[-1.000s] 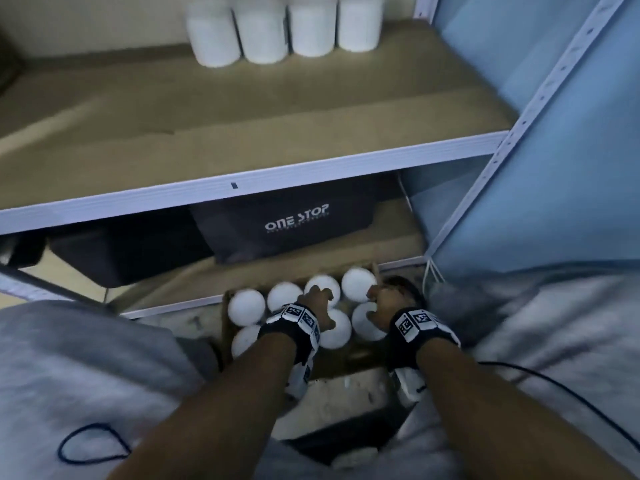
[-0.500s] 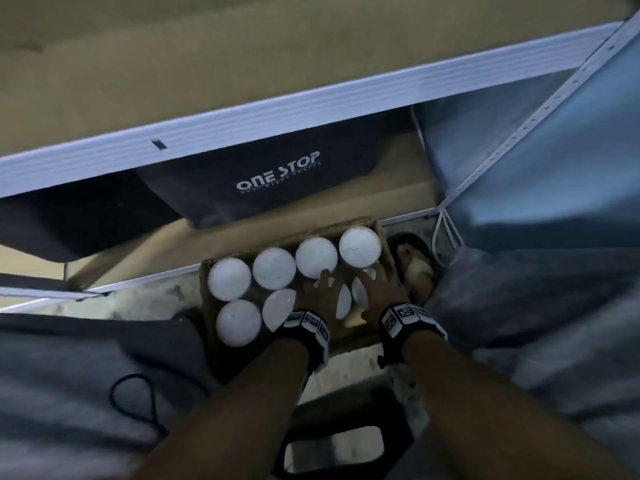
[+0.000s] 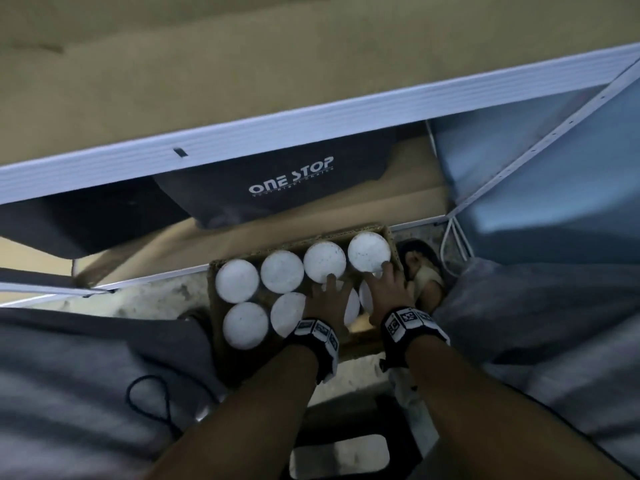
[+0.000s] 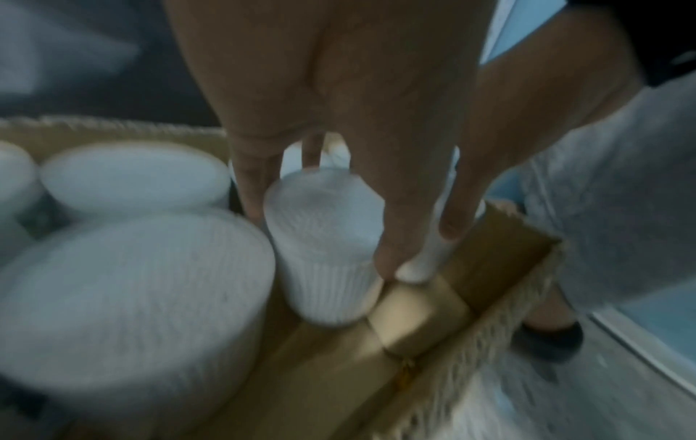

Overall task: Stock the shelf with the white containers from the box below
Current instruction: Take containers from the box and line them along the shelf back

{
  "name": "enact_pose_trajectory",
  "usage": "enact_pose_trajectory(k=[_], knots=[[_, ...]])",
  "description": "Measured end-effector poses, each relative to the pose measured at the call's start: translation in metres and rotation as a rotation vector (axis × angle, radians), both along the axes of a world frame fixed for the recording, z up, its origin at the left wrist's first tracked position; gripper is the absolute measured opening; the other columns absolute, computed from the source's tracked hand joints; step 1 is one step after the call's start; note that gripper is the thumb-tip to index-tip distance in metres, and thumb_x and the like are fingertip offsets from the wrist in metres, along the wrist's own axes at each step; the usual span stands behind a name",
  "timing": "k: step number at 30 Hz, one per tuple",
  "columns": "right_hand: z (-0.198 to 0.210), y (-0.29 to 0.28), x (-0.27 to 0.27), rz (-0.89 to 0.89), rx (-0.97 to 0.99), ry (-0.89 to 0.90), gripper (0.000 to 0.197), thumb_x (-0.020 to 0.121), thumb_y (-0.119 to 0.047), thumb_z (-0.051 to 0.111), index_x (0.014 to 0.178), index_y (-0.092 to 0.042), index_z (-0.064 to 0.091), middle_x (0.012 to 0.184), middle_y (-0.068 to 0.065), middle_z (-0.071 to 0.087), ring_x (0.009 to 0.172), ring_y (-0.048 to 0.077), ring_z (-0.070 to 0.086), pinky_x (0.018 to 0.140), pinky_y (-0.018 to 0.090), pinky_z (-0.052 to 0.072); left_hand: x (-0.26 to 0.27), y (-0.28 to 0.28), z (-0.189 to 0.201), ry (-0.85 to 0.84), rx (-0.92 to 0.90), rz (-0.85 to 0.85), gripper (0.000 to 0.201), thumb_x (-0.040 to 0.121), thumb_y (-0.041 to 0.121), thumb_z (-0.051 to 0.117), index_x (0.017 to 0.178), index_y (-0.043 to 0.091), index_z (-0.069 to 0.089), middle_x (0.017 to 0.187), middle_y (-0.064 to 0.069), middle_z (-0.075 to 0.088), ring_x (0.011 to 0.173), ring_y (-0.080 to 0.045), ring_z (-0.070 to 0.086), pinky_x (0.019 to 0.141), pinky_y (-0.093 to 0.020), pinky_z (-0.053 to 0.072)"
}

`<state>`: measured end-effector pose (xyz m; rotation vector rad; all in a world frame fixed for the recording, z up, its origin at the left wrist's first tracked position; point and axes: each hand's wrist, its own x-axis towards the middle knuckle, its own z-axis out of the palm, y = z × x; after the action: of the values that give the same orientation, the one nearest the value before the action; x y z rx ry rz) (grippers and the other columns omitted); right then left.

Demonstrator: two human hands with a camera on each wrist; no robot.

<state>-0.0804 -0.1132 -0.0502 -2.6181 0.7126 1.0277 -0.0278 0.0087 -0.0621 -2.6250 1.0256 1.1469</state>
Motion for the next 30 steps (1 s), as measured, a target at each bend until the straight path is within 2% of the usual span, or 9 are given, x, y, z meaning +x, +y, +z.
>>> enact_pose_trajectory(k=[4, 8, 10, 12, 13, 16, 20, 26, 30], knots=[[0.035, -0.001, 0.010, -0.022, 0.026, 0.004, 0.083, 0.076, -0.033, 0.072, 0.144, -0.029, 0.025, 0.152, 0.015, 0.010, 0.136, 0.044, 0.021, 0.106, 0.055, 0.034, 0.007, 0.004, 0.031, 0.039, -0.020, 0.059, 0.095, 0.078, 0.037, 0.068, 0.151, 0.025, 0.008, 0.153, -0.012, 0.014, 0.132, -0.045, 0.032, 0.105, -0.055, 0.037], [0.078, 0.001, 0.012, -0.017, 0.014, -0.063, 0.084, 0.073, -0.042, 0.071, 0.143, -0.033, 0.025, 0.155, 0.013, 0.005, 0.136, 0.043, 0.021, 0.107, 0.053, 0.031, 0.017, 0.010, 0.071, 0.048, -0.101, 0.158, 0.102, 0.067, 0.050, 0.068, 0.146, 0.034, 0.004, 0.153, -0.004, 0.012, 0.139, -0.039, 0.025, 0.109, -0.056, 0.032], [0.102, 0.003, 0.013, -0.015, 0.023, -0.102, 0.083, 0.070, -0.042, 0.072, 0.140, -0.035, 0.029, 0.153, 0.011, 0.009, 0.136, 0.042, 0.022, 0.107, 0.053, 0.032, 0.024, 0.013, 0.103, 0.019, -0.128, 0.090, 0.092, 0.070, 0.048, 0.065, 0.145, 0.023, 0.018, 0.149, -0.009, 0.023, 0.138, -0.036, 0.029, 0.108, -0.053, 0.032], [0.127, 0.007, 0.017, 0.001, 0.013, -0.147, 0.080, 0.065, -0.042, 0.074, 0.134, -0.035, 0.036, 0.144, 0.009, 0.023, 0.132, 0.041, 0.028, 0.104, 0.052, 0.037, 0.032, 0.017, 0.136, -0.070, -0.193, 0.006, 0.068, 0.077, 0.041, 0.060, 0.137, 0.016, 0.039, 0.139, -0.014, 0.040, 0.129, -0.035, 0.041, 0.103, -0.048, 0.039], [0.140, 0.010, 0.020, 0.012, 0.006, -0.166, 0.078, 0.063, -0.042, 0.075, 0.131, -0.035, 0.039, 0.139, 0.008, 0.026, 0.130, 0.041, 0.030, 0.103, 0.050, 0.039, 0.036, 0.019, 0.149, -0.084, -0.206, 0.010, 0.066, 0.078, 0.037, 0.062, 0.136, 0.013, 0.041, 0.137, -0.015, 0.042, 0.126, -0.036, 0.045, 0.101, -0.046, 0.042], [0.179, 0.017, 0.027, 0.038, -0.004, -0.226, 0.077, 0.062, -0.036, 0.078, 0.130, -0.033, 0.041, 0.139, 0.007, 0.023, 0.128, 0.042, 0.029, 0.101, 0.046, 0.041, 0.049, 0.027, 0.190, -0.088, -0.173, 0.096, 0.095, 0.064, 0.040, 0.079, 0.143, 0.021, 0.030, 0.139, -0.012, 0.035, 0.125, -0.040, 0.044, 0.099, -0.047, 0.046], [0.229, 0.024, 0.030, 0.106, -0.047, -0.374, 0.073, 0.062, -0.036, 0.078, 0.126, -0.033, 0.043, 0.132, 0.006, 0.028, 0.120, 0.037, 0.035, 0.094, 0.048, 0.042, 0.058, 0.039, 0.244, -0.147, -0.211, 0.099, 0.088, 0.057, 0.041, 0.084, 0.132, 0.026, 0.040, 0.133, -0.008, 0.039, 0.119, -0.037, 0.049, 0.095, -0.047, 0.049], [0.298, 0.036, 0.037, 0.127, 0.006, -0.475, 0.082, 0.055, -0.038, 0.083, 0.128, -0.037, 0.047, 0.127, 0.006, 0.033, 0.119, 0.037, 0.035, 0.097, 0.047, 0.043, 0.070, 0.060, 0.314, -0.237, -0.268, 0.060, 0.085, 0.052, 0.042, 0.084, 0.127, 0.027, 0.047, 0.119, -0.005, 0.048, 0.108, -0.028, 0.055, 0.087, -0.041, 0.052], [0.338, 0.044, 0.042, 0.148, 0.001, -0.585, 0.086, 0.055, -0.036, 0.084, 0.133, -0.035, 0.047, 0.130, 0.007, 0.036, 0.124, 0.037, 0.034, 0.098, 0.044, 0.045, 0.079, 0.076, 0.356, -0.278, -0.306, 0.099, 0.089, 0.054, 0.042, 0.084, 0.132, 0.028, 0.044, 0.124, 0.000, 0.047, 0.110, -0.023, 0.054, 0.090, -0.039, 0.052]])
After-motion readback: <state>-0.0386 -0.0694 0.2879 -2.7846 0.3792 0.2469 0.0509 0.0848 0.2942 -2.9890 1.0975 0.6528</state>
